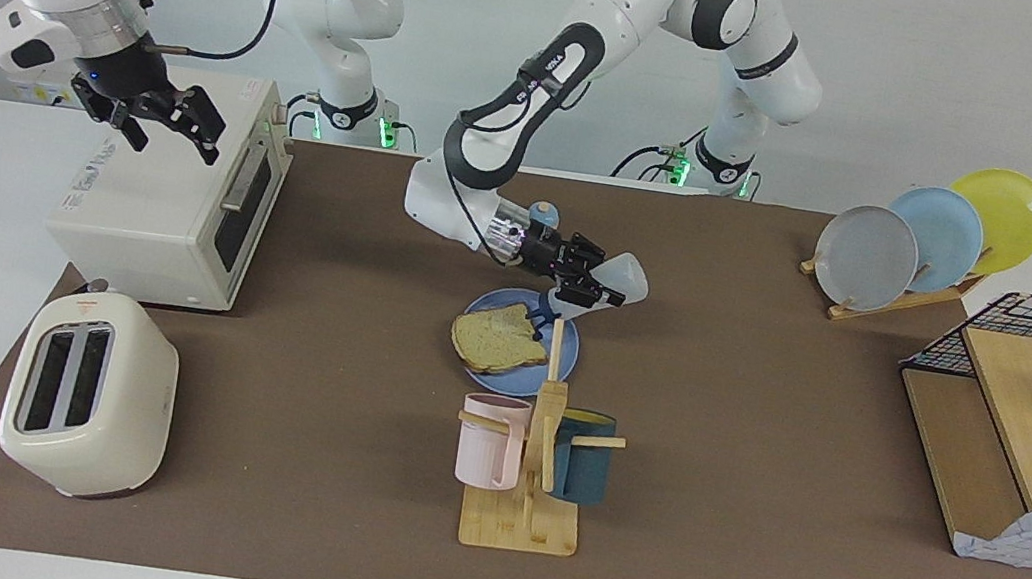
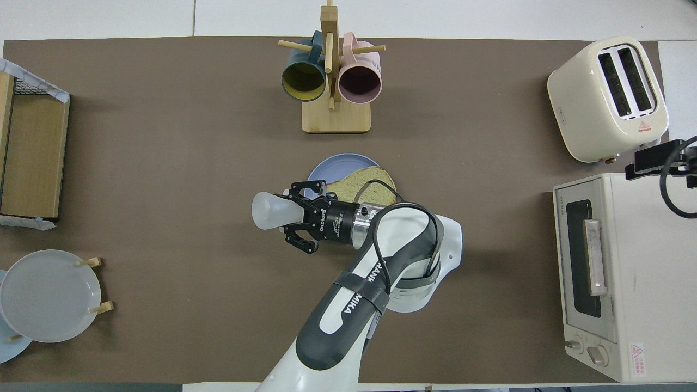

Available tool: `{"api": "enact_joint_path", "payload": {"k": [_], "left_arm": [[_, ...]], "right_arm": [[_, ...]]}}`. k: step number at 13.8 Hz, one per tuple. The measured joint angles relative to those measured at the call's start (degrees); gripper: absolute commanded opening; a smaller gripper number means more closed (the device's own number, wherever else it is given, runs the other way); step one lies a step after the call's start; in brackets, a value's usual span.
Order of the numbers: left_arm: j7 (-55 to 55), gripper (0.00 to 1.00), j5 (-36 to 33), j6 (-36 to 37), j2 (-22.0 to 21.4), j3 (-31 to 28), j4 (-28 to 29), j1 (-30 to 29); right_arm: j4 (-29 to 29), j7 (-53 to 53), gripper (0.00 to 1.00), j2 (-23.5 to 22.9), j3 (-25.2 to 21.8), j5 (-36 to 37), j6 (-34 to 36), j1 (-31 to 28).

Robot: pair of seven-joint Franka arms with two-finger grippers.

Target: Put bread on plate and add seasoning

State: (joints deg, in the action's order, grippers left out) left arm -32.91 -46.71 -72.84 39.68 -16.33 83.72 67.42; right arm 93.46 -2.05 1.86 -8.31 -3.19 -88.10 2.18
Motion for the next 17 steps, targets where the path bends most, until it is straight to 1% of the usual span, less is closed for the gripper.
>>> {"api": "enact_joint_path", "payload": {"k": [4,7,8,10,12,14,17], "left_arm": [[0.0,0.0,-0.43,-1.54,0.18,-0.2,0.01,-4.6],[0.01,0.0,-0.43,-1.85,-0.04,-0.42,-0.57,-5.61],[0.0,0.0,-0.36,-1.85,-0.82,-0.72,-1.16,-5.68],[-0.05,0.0,0.8,-1.86,-3.96,-1.01,-1.97,-6.66],[-0.38,0.0,3.24,-2.12,-8.1,-1.05,-2.06,-8.58],[-0.41,0.0,8.09,-4.69,-12.43,-1.19,-2.07,-11.44],[-0.41,0.0,15.67,-8.67,-19.79,-1.36,-1.9,-17.48]], "right_arm": [[0.0,0.0,1.0,0.0,0.0,0.0,0.0,0.0],[0.0,0.0,1.0,0.0,0.0,0.0,0.0,0.0],[0.0,0.0,1.0,0.0,0.0,0.0,0.0,0.0],[0.0,0.0,1.0,0.0,0.0,0.0,0.0,0.0],[0.0,0.0,1.0,0.0,0.0,0.0,0.0,0.0],[0.0,0.0,1.0,0.0,0.0,0.0,0.0,0.0],[0.0,0.0,1.0,0.0,0.0,0.0,0.0,0.0]]}}
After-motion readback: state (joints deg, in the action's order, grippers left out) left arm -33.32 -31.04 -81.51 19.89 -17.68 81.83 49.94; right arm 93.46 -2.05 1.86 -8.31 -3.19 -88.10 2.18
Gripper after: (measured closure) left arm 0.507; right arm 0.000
